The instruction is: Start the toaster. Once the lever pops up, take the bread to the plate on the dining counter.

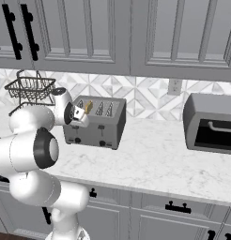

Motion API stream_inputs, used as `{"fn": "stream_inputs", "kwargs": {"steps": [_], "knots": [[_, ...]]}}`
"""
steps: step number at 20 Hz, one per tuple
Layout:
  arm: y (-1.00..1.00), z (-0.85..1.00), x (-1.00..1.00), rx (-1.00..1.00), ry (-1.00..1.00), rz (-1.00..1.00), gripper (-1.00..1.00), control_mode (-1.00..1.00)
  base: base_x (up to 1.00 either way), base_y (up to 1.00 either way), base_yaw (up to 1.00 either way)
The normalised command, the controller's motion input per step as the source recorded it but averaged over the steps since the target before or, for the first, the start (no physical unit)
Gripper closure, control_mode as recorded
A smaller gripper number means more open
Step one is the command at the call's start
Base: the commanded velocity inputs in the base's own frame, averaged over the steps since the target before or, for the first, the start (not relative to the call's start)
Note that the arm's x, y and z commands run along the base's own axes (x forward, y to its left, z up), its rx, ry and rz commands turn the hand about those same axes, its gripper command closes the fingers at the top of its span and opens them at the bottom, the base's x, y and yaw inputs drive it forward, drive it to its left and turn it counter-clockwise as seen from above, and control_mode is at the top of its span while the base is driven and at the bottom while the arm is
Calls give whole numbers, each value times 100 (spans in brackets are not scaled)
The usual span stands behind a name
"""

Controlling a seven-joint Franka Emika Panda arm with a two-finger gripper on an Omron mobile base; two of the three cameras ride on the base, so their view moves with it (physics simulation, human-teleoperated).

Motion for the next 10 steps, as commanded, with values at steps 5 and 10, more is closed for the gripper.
{"fn": "stream_inputs", "kwargs": {"steps": [5,10], "knots": [[0,-73,0,0,4,-1,100,-100,0,0,0],[0,-63,0,-1,1,0,100,-100,0,0,0]]}}
